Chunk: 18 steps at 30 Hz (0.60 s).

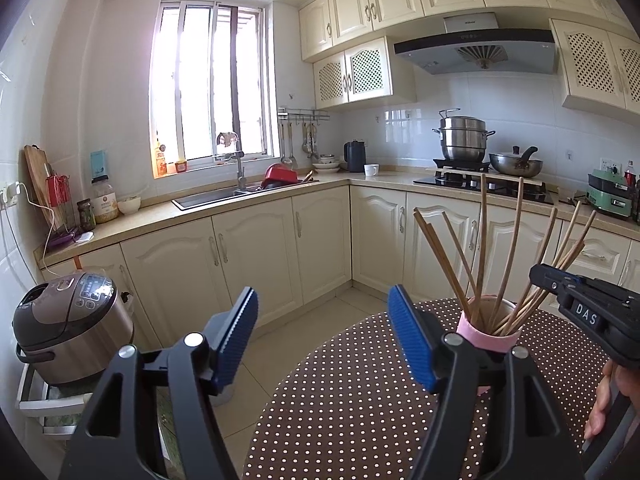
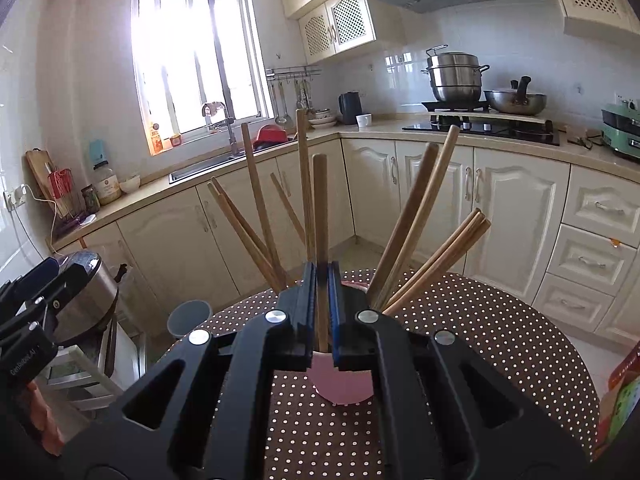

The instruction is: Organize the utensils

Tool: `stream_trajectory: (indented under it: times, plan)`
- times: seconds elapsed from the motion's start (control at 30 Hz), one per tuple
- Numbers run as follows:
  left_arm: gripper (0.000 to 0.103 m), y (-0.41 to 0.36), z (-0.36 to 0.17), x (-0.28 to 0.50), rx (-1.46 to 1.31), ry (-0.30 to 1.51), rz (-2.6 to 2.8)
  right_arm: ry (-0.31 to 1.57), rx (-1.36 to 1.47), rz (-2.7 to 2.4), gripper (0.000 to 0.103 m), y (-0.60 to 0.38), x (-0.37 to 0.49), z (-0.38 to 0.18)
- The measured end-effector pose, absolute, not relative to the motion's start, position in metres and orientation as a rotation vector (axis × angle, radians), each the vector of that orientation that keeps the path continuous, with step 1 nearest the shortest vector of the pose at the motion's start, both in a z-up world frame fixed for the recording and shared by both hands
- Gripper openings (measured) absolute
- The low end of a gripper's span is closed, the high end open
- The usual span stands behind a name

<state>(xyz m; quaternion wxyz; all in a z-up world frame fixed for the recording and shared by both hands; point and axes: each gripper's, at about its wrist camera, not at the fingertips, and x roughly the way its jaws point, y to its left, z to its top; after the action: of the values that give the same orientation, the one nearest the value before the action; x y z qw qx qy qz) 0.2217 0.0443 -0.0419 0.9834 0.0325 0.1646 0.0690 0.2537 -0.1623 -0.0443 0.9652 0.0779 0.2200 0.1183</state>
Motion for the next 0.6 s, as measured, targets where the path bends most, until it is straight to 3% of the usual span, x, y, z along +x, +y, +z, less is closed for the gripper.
stream_trajectory:
  times: [0.1, 0.17, 0.23, 0.6]
  plan:
    - [0.067, 0.042, -0.041, 0.22, 0.069, 0.332, 0.139, 0.45, 0.158, 0.245, 0.007, -0.162, 0.253, -0.044]
    - [0.067, 0.04, -0.041, 0.219, 0.07, 0.334, 0.137, 0.459, 0.158, 0.251, 0.016, -0.162, 0.252, -0.044]
    - [0.067, 0.039, -0.04, 0.217, 0.072, 0.335, 0.135, 0.456, 0.165, 0.255, 0.062, -0.162, 0.249, -0.044]
    - [0.067, 0.034, -0.033, 0.203, 0.069, 0.322, 0.114, 0.395, 0.169, 0.271, 0.062, -0.168, 0.224, -0.025]
